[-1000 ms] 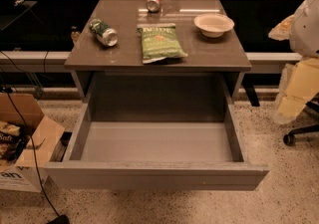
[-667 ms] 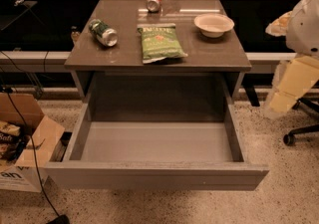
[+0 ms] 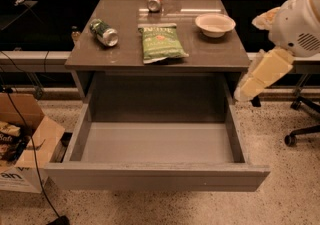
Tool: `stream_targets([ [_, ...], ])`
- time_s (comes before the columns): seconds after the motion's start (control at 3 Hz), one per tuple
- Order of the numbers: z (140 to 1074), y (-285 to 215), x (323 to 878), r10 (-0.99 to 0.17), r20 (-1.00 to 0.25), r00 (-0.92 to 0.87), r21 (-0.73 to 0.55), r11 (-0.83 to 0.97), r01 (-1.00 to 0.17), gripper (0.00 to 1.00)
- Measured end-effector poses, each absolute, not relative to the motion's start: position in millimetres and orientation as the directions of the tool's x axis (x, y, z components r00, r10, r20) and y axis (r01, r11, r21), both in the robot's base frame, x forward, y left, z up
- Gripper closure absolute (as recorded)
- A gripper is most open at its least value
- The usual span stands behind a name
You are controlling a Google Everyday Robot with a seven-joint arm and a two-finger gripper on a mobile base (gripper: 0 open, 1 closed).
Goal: Place green jalapeno chip bag into top drawer
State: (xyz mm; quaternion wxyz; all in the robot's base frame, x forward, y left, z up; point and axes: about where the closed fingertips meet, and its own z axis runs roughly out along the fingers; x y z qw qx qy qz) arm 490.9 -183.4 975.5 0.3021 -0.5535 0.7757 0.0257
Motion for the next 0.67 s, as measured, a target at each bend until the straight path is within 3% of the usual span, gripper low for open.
stream_targets([
  [0.67,942.9,-154.6,544.0,-0.786,-0.589,-0.189,-0.221,0.382,-0.898,0.0],
])
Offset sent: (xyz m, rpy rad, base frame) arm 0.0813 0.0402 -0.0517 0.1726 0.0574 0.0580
